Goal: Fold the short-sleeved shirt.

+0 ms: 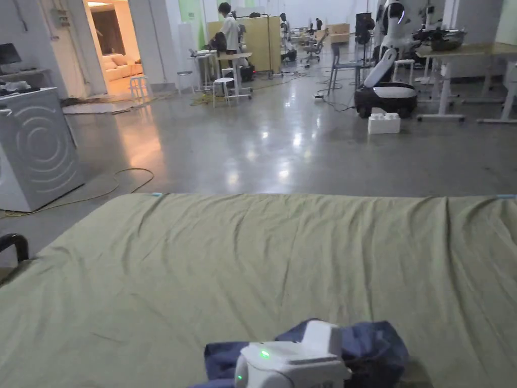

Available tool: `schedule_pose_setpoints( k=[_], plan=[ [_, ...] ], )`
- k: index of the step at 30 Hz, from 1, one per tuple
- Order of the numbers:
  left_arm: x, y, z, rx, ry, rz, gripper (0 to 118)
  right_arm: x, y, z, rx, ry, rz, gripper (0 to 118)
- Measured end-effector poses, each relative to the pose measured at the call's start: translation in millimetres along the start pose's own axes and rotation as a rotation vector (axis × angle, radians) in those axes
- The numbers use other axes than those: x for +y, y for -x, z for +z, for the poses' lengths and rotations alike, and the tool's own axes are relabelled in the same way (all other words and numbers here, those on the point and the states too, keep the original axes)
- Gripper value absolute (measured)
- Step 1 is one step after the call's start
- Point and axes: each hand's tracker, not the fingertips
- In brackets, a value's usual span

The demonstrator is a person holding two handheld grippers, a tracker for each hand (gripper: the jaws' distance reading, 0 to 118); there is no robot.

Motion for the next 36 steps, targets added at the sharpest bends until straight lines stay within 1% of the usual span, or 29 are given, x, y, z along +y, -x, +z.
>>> schedule_pose_setpoints(
  k=[2,4,5,6,9,10,11,12,13,14,15,16,18,22,24,26,27,28,29,31,32,33,34,35,36],
  plan=[
    [-28,-45,-30,-0.087,0.074,-0.042,2,-2,-10,10,-0.035,-0.007,-0.014,0],
    [-59,-82,-50,-0.143,0.125,-0.034,2,-5,-21,18,-0.057,-0.011,-0.036,0],
    [-75,-101,-57,-0.173,0.148,-0.003,2,-7,-25,21,-0.065,-0.013,-0.049,0],
    [-89,-121,-60,-0.233,0.182,-0.021,2,-10,-29,24,-0.067,-0.011,-0.061,0],
    [-120,-163,-63,-0.326,0.213,-0.135,3,-15,-31,23,-0.076,0.002,-0.072,0],
    [-127,-173,-65,-0.301,0.215,-0.194,9,-17,-30,22,-0.076,0.009,-0.069,0],
    [-132,-177,-66,-0.257,0.203,-0.229,22,-19,-29,20,-0.075,0.013,-0.065,0],
    [-135,-175,-67,-0.224,0.186,-0.238,47,-20,-27,19,-0.072,0.014,-0.06,0],
    [-134,-170,-64,-0.215,0.168,-0.199,64,-20,-25,19,-0.064,0.013,-0.053,0],
    [-129,-162,-57,-0.2,0.148,-0.164,75,-20,-22,20,-0.048,0.009,-0.043,0],
    [-121,-154,-45,-0.195,0.121,-0.115,78,-19,-20,19,-0.034,0.005,-0.034,0],
    [-112,-143,-30,-0.165,0.061,-0.081,78,-18,-17,17,-0.022,-0.001,-0.02,0],
    [-91,-122,10,-0.06,-0.055,-0.05,78,-15,-11,13,-0.003,-0.013,0.007,0],
    [-56,-88,116,0.139,-0.308,-0.02,78,-4,5,-1,0.06,-0.046,0.018,0],
    [-50,-86,166,0.256,-0.413,-0.058,78,3,13,-6,0.088,-0.077,0.029,0],
    [-52,-87,210,0.373,-0.48,-0.134,77,11,22,-7,0.128,-0.107,0.055,0],
    [-59,-91,229,0.484,-0.525,-0.177,76,14,26,-7,0.139,-0.132,0.075,0],
    [-65,-96,245,0.609,-0.568,-0.19,76,18,31,-5,0.143,-0.15,0.092,0],
    [-68,-97,258,0.673,-0.579,-0.189,76,21,34,-3,0.153,-0.164,0.103,0],
    [-72,-98,284,0.695,-0.592,-0.167,73,28,39,2,0.184,-0.191,0.112,0],
    [-75,-99,292,0.678,-0.6,-0.156,68,32,41,4,0.195,-0.204,0.116,0],
    [-77,-101,304,0.657,-0.628,-0.128,57,35,43,7,0.203,-0.22,0.12,0],
    [-79,-104,313,0.625,-0.652,-0.112,41,37,45,10,0.208,-0.23,0.123,0],
    [-80,-107,318,0.608,-0.672,-0.109,19,41,47,13,0.211,-0.238,0.124,0],
    [-79,-110,322,0.619,-0.694,-0.105,9,45,48,15,0.214,-0.24,0.117,0]
  ],
)
